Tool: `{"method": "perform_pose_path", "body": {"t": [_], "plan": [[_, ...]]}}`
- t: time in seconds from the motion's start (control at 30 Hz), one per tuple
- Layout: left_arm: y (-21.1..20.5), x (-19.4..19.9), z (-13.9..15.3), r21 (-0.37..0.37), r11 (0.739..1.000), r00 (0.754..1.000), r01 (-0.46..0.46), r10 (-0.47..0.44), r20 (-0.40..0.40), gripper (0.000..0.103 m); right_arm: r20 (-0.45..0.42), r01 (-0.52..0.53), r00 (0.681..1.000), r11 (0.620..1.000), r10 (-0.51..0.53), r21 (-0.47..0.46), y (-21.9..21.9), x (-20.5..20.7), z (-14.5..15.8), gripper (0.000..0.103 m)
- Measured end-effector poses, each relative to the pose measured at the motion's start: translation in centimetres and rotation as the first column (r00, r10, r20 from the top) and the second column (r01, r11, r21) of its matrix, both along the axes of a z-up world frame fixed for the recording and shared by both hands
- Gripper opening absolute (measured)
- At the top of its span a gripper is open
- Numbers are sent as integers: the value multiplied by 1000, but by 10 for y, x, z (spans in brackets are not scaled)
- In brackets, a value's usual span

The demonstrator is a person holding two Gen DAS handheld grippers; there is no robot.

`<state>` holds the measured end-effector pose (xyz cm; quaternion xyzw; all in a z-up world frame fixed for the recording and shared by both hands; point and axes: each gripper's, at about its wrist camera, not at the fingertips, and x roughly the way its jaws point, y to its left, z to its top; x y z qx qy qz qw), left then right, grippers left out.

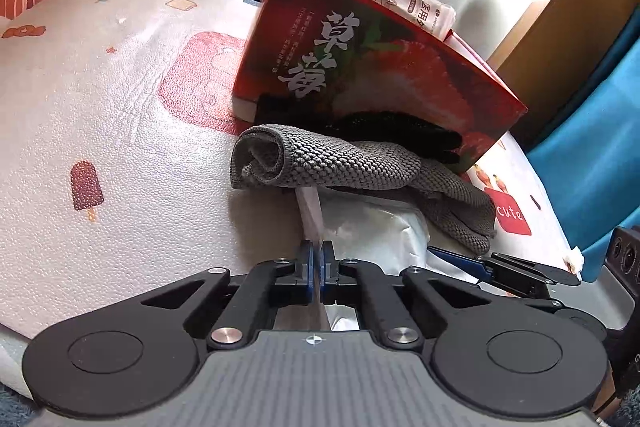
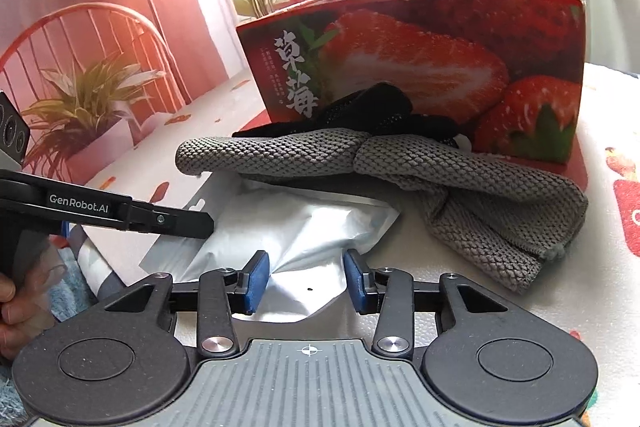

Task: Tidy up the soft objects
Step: 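Lift the white bag with the left gripper and carry it over the red box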

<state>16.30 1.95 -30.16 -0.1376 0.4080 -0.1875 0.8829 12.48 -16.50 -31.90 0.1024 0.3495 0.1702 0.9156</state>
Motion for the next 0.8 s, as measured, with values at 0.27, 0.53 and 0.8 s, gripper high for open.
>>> {"method": "perform_pose_path", "body": {"t": [0.27, 0.53, 0.8], "plan": [[-1, -11, 15, -5, 1000, 999, 24, -23, 42, 4, 50, 10, 999, 1000, -9, -14, -1, -13, 18, 38], [-5, -25, 31, -19, 999, 995, 50, -48, 84, 4, 99, 28, 995, 999, -25, -27, -3, -29, 34, 38], [-3, -41, 60, -33, 998, 976, 61, -52, 211, 4, 206, 32, 978, 998, -20, -50, -1, -40, 62, 38]]}}
